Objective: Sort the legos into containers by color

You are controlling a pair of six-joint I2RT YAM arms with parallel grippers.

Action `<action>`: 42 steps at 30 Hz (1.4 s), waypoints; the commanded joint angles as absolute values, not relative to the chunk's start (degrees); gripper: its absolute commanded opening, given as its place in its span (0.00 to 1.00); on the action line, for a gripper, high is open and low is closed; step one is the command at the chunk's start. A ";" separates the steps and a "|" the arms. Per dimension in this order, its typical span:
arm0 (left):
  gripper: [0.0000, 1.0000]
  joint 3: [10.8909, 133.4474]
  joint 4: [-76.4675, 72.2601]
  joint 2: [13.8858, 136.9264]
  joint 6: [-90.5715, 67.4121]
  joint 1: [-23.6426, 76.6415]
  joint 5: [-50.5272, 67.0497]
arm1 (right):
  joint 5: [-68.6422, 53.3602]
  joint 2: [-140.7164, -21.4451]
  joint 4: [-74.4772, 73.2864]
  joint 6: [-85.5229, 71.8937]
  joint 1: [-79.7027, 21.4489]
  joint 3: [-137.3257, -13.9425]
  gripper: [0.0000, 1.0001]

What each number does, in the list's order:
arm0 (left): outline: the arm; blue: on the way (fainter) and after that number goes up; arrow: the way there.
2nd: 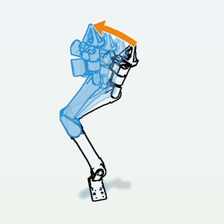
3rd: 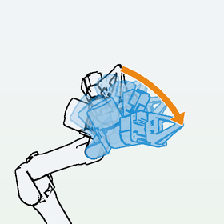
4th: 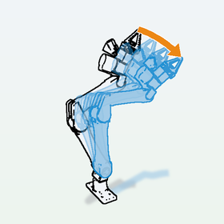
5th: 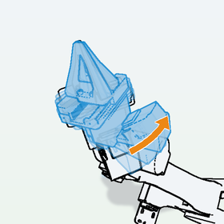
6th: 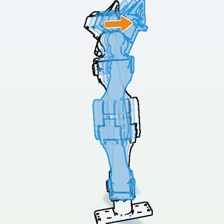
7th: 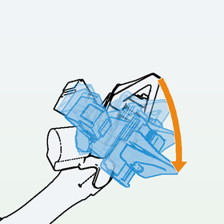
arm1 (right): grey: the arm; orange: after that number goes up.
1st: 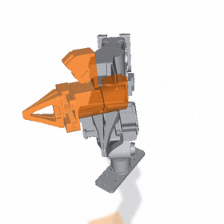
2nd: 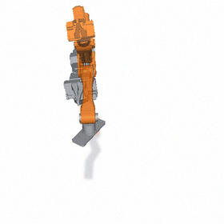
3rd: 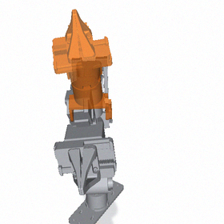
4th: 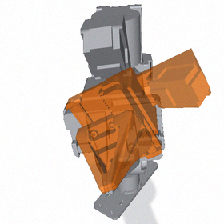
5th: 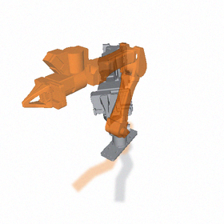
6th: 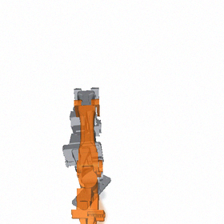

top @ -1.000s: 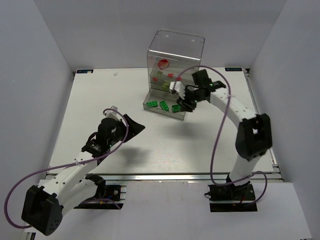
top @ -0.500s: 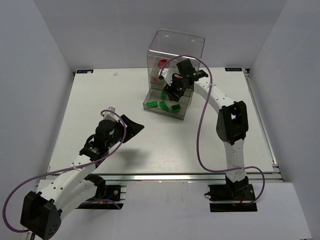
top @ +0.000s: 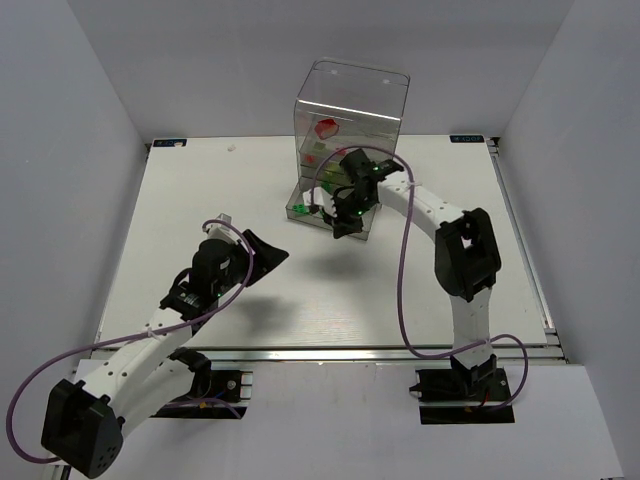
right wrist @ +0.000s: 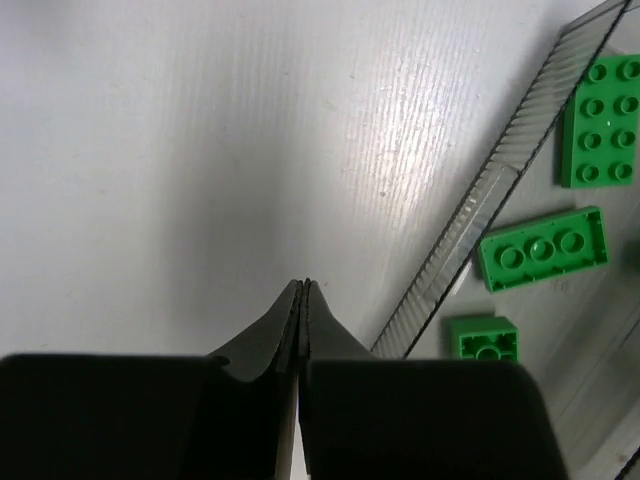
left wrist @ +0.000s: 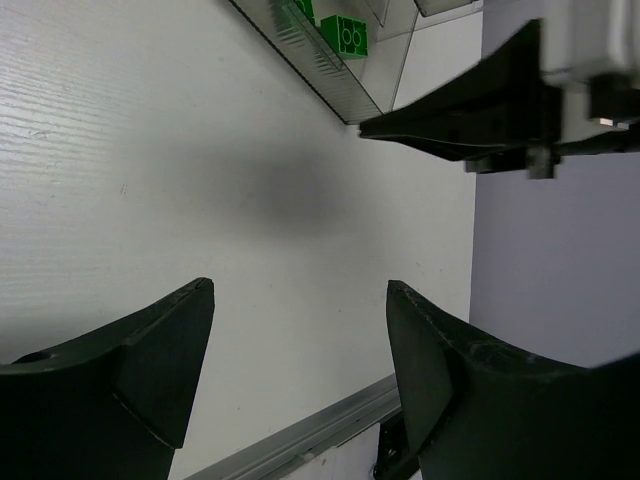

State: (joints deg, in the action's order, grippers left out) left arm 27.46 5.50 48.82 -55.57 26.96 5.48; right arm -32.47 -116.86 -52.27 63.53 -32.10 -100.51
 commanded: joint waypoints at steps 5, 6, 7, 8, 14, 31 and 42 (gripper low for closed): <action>0.79 26.54 6.59 45.44 -56.16 27.16 4.40 | -6.21 -121.11 -29.02 49.49 -36.29 -97.21 0.00; 0.79 26.89 6.77 45.53 -56.16 27.16 4.31 | -2.67 -122.51 -26.57 46.52 -36.65 -97.21 0.00; 0.79 27.16 7.03 45.61 -56.08 27.16 4.31 | -0.29 -123.22 -23.67 45.80 -36.82 -97.56 0.00; 0.79 27.25 7.29 45.70 -55.99 27.16 4.31 | 5.04 -123.83 -22.86 45.70 -37.17 -97.99 0.00; 0.79 27.07 7.03 45.62 -56.07 27.16 4.31 | 16.60 -125.51 -14.08 45.96 -37.27 -96.33 0.00; 0.79 27.25 8.17 44.82 -55.99 27.16 3.69 | 24.53 -130.17 -6.40 51.16 -36.56 -98.53 0.00; 0.79 27.68 8.00 44.91 -55.81 27.16 3.87 | 12.24 -119.55 -9.12 48.44 -35.33 -90.09 0.00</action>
State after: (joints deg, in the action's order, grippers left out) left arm 27.03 7.73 45.95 -56.01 26.96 4.47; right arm 17.43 -126.04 -7.57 50.54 -36.07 -89.67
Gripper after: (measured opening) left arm 0.794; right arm 0.013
